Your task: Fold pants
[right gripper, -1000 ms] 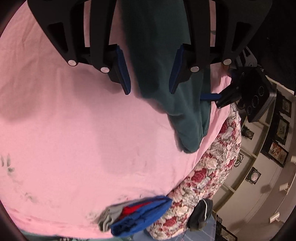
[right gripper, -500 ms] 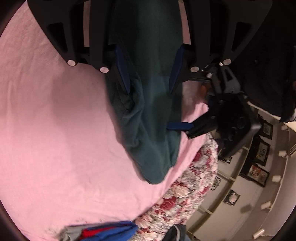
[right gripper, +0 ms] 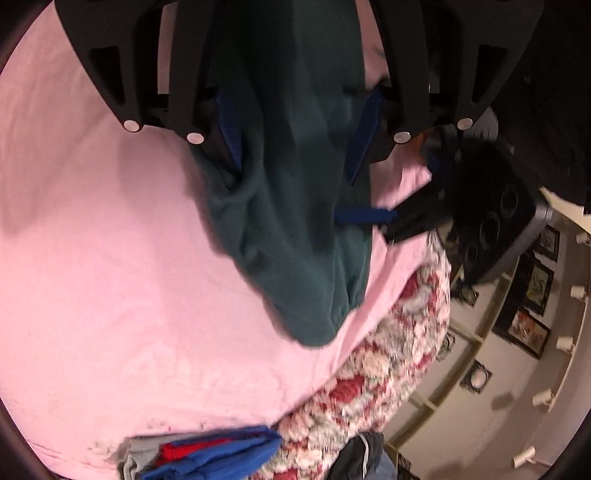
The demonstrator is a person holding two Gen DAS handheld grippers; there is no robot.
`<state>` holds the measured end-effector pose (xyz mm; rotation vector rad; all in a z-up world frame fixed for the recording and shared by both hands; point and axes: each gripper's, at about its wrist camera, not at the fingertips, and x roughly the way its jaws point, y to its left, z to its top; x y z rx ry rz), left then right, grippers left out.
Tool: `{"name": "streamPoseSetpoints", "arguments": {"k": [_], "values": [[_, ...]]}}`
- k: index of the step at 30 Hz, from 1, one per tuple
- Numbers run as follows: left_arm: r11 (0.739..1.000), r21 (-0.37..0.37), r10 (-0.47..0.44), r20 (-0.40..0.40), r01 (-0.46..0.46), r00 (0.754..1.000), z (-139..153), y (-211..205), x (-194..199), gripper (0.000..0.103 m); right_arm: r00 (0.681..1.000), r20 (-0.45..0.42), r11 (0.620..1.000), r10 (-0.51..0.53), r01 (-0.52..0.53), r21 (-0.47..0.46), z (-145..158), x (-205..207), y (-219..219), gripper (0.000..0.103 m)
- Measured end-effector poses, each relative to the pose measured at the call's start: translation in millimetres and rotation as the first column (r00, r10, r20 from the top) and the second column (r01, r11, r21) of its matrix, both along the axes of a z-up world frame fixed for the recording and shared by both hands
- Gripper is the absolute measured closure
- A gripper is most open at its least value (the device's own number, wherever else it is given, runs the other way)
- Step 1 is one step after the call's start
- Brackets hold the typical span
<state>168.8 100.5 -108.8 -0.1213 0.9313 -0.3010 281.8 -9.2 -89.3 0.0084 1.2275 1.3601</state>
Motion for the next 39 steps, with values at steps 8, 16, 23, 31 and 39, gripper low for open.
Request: {"name": "streamPoseSetpoints", "arguments": {"k": [8,16,23,31,39], "values": [[0.999,0.049,-0.003,-0.005,0.004,1.0,-1,-5,2,0.002,0.956,0.01,0.955,-0.294,0.293,0.043,0,42,-49,0.054],[0.998,0.068,-0.005,-0.005,0.006,1.0,-1,-8,3,0.002,0.909,0.078,0.91,-0.411,0.414,-0.031,30,24,-98,0.05],[0.999,0.053,-0.004,-0.002,0.005,1.0,0,-6,4,0.002,0.715,0.169,0.731,-0.678,0.68,0.057,53,-100,-205,0.046],[0.996,0.089,-0.007,-0.005,0.007,1.0,0,-11,3,0.002,0.071,0.222,0.091,-0.972,0.993,0.077,39,-225,-382,0.046],[0.995,0.102,-0.008,-0.003,0.009,1.0,0,-11,2,0.002,0.047,0.508,-0.003,-0.86,0.995,-0.097,26,-204,-431,0.064]]}}
